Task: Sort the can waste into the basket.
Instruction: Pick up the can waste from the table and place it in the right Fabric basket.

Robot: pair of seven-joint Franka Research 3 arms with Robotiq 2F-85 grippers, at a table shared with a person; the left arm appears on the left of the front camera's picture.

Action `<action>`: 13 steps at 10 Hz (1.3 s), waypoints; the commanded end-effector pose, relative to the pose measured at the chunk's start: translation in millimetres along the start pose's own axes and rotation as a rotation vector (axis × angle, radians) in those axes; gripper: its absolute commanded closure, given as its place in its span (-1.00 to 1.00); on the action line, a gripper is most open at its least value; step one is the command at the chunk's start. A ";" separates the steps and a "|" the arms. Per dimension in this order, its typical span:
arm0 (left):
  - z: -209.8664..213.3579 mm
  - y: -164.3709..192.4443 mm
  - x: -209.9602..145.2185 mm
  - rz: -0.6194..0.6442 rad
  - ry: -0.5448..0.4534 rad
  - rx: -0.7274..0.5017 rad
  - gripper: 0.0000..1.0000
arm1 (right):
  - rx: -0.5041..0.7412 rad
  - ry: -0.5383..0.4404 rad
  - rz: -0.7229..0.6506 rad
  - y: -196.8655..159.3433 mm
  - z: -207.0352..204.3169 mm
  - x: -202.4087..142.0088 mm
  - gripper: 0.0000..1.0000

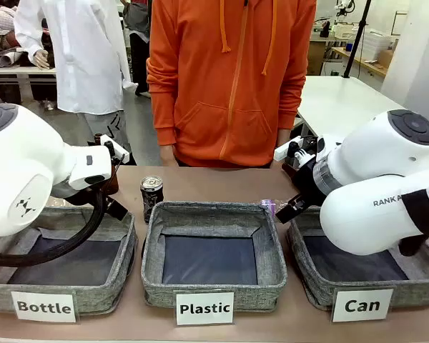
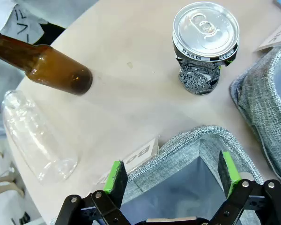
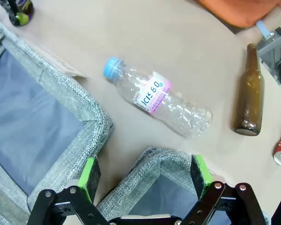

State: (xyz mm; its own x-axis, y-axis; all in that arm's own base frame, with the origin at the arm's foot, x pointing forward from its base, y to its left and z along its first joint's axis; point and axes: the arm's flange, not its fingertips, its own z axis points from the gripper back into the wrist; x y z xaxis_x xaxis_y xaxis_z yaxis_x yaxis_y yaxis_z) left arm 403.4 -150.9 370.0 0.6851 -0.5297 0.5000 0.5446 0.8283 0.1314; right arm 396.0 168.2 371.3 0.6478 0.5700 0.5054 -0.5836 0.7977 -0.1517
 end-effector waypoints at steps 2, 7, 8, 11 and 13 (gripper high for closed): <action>0.1 0.0 0.0 0.000 0.000 0.000 -1.00 | 0.000 0.000 0.000 0.0 0.0 0.0 -1.00; 0.1 0.0 0.0 0.000 0.000 0.000 -1.00 | 0.000 0.000 0.000 0.0 0.0 0.0 -1.00; 0.1 0.0 0.0 0.000 0.000 0.000 -1.00 | 0.000 0.000 0.000 0.0 0.0 0.0 -1.00; 0.1 0.0 0.0 0.000 0.000 0.000 -1.00 | 0.000 0.000 0.000 0.0 0.0 0.0 -1.00; 0.1 0.0 0.0 0.000 0.000 0.000 -1.00 | 0.000 0.000 0.000 0.0 0.0 0.0 -1.00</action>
State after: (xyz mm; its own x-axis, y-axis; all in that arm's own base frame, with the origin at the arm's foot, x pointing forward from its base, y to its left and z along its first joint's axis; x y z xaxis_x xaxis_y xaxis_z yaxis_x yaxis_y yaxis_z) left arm 403.4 -150.9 370.0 0.6852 -0.5296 0.5000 0.5445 0.8284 0.1313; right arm 396.0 168.3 371.3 0.6473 0.5707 0.5052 -0.5840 0.7973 -0.1524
